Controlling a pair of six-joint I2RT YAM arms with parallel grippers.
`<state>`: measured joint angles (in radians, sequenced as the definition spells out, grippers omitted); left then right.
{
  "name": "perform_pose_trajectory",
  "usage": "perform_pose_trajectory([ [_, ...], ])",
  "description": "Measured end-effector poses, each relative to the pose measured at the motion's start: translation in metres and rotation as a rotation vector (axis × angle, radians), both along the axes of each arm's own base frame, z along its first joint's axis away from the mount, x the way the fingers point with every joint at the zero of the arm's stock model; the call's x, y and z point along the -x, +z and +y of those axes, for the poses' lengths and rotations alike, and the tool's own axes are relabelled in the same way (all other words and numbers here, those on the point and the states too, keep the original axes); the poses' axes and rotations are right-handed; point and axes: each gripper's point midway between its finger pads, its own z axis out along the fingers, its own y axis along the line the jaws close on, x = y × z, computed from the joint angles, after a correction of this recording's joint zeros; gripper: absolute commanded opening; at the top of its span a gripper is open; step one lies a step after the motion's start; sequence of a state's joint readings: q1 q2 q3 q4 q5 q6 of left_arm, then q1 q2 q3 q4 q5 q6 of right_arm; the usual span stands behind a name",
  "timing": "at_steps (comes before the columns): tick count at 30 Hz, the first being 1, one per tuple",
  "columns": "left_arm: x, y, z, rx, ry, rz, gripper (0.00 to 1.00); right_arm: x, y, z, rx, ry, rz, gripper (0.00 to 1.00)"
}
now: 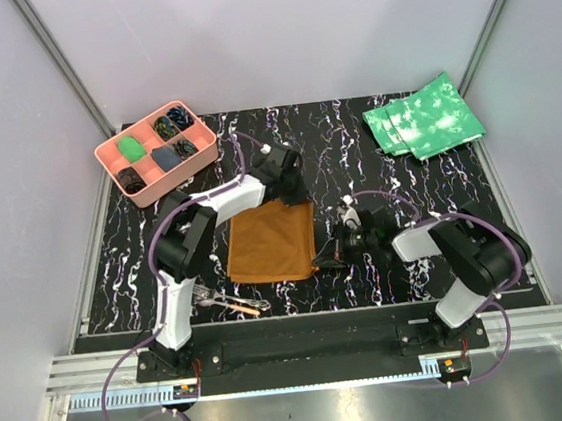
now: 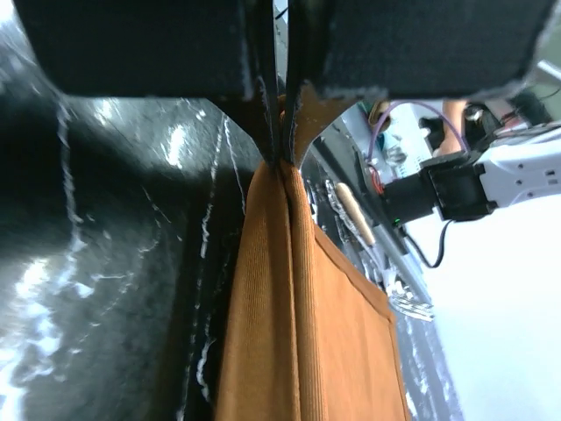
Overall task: Fold the napkin into a case and place the utensils inside
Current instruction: Turn over the upper triangle folded napkin at the center of the board.
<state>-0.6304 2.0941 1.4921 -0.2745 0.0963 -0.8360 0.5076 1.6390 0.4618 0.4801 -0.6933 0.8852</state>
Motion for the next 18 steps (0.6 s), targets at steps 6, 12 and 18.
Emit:
perform_pose_trajectory([
  [6, -0.003, -0.001, -0.020, 0.050, -0.031, -0.025, 0.36, -0.004, 0.002, -0.018, 0.135, -0.023, -0.042, 0.12],
  [12, -0.015, 0.019, -0.030, 0.080, -0.079, -0.063, 0.55, 0.005, -0.013, -0.045, 0.304, -0.046, 0.015, 0.44],
  [18, -0.007, 0.084, -0.014, 0.066, -0.141, -0.149, 0.59, 0.002, 0.001, -0.066, 0.445, -0.061, -0.013, 0.61],
])
